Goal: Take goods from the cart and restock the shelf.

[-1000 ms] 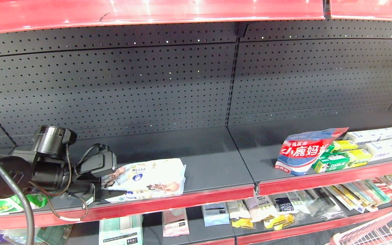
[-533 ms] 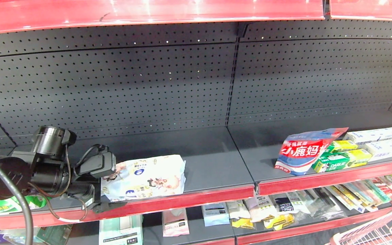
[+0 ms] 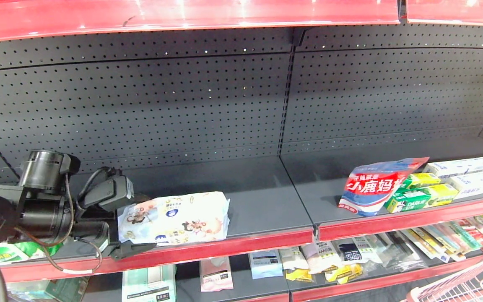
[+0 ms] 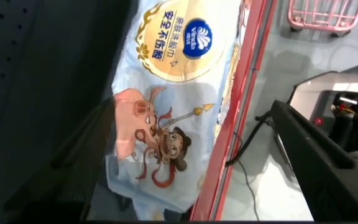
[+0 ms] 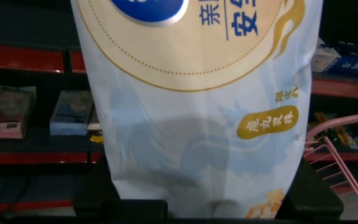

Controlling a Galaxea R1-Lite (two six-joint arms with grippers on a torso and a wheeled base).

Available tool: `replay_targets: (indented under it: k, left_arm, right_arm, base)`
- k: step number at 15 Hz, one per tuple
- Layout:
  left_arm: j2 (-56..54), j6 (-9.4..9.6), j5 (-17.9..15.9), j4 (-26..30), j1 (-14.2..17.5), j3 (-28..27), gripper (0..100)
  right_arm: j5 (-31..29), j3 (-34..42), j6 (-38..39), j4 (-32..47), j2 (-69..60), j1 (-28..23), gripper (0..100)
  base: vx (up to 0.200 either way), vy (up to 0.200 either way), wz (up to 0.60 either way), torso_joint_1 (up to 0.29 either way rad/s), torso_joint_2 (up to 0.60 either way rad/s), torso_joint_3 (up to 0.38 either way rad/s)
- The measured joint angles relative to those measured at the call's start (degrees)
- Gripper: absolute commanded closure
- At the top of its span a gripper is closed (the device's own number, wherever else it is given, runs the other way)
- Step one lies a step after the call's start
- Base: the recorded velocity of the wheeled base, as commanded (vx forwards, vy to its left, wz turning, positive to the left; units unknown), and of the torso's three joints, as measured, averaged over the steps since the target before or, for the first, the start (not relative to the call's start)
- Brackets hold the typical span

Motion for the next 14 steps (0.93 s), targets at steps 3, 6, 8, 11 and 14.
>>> replay_targets:
  k: [3,6,8,11,14]
  left_arm:
    - [-2.56,-3.27,-0.06,-0.04,0.02,-0.27,0]
    - [-5.63,-14.98,0.98,-3.91,-0.07,-0.50,0]
    - [-6.89,-21.16,6.02,-10.19,-0.02,-0.22,0]
    - [-7.69,-29.26,19.05,-21.19,-0.07,2.43,0]
    - [-8.30,-43.56,34.27,-36.60,-0.35,10.09,0]
  right_arm:
    - [0.18,0.06,0.00,0.00,0.00,-0.02,100]
    - [0.33,0.15,0.00,0.05,0.00,0.00,100]
    - [0.35,0.22,0.00,0.02,0.00,0.00,100]
    - [0.24,0.37,0.00,-0.05,0.00,-0.02,100]
    - [-0.06,1.18,0.02,0.00,0.02,-0.05,100]
  base:
    - [0.000,0.000,0.00,0.000,0.00,0.000]
    - [0.000,0.000,0.00,0.000,0.00,0.000]
    - [0.000,0.000,0.00,0.000,0.00,0.000]
    - [0.000,0.000,0.00,0.000,0.00,0.000]
    - [0.000,0.000,0.00,0.000,0.00,0.000]
